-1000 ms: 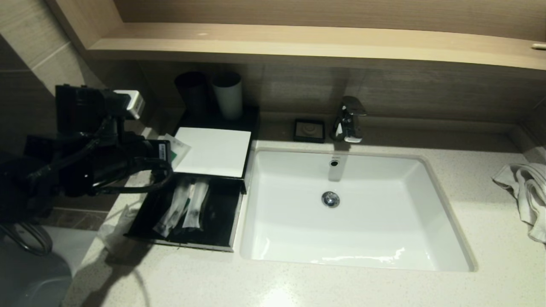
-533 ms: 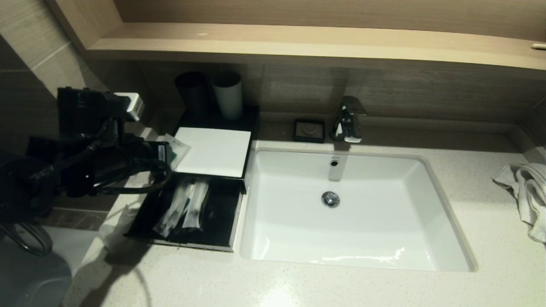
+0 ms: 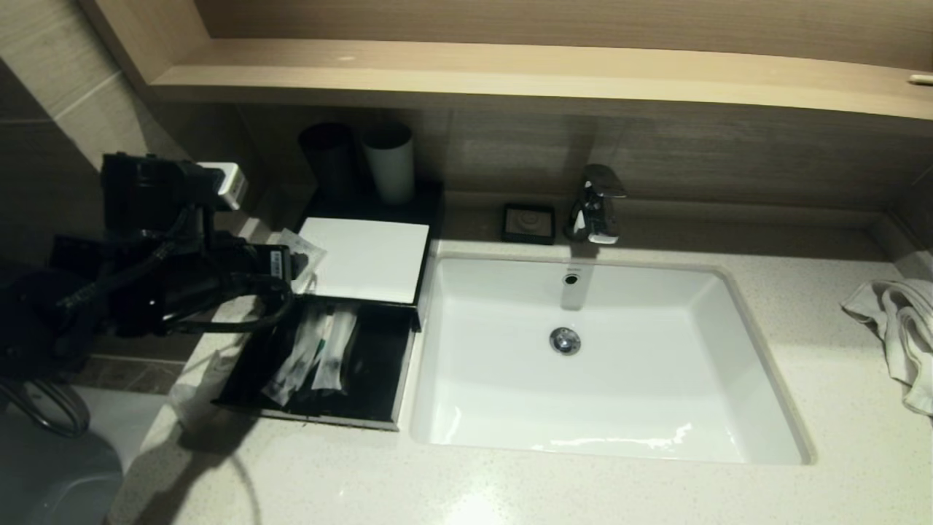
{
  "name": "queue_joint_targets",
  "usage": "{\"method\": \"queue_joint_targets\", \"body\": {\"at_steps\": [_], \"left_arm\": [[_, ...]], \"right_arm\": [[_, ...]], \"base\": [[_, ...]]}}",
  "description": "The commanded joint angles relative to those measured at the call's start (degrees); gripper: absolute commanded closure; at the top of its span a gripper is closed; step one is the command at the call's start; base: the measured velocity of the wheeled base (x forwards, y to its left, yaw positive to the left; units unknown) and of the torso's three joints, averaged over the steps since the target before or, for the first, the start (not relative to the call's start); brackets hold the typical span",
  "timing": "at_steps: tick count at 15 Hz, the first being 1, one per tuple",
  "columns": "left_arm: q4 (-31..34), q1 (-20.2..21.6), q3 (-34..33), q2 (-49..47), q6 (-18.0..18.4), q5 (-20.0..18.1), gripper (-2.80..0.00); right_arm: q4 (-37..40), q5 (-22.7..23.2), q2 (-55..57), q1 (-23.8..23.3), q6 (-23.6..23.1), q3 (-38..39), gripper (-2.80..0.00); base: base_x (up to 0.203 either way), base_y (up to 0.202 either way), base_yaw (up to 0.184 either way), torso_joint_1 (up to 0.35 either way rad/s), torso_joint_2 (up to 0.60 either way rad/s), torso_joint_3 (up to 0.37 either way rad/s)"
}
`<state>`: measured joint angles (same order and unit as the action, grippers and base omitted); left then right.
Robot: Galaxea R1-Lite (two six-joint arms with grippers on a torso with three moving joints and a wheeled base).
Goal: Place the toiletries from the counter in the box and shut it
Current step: Pick up the bathroom toiletry
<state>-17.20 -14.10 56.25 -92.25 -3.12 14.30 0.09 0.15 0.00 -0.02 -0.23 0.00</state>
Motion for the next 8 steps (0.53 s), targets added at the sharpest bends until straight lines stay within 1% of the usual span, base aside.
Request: {"method": "queue_joint_targets", "body": {"at_steps": [1,5,8], "left_arm": [[-0.12,0.04,0.09,-0.83,-0.04,0.07,-2.80],[-0.29,0.04,0.33,-2.14,-1.07,0.03,-2.80],[-0.29,0.04,0.35,-2.59,-1.10,0.02,-2.80]], "right_arm": [[0.00,0.03,0.00,0.02,-0.03,0.00,0.00],[0.00,0.03,0.00,0.02,-0.03,0.00,0.00],[0.00,0.03,0.00,0.02,-0.03,0.00,0.00]], "base": [[0.000,0.000,0.000,0.000,0.00,0.000],[0.000,0.000,0.000,0.000,0.00,0.000],[0.000,0.000,0.000,0.000,0.00,0.000]]}}
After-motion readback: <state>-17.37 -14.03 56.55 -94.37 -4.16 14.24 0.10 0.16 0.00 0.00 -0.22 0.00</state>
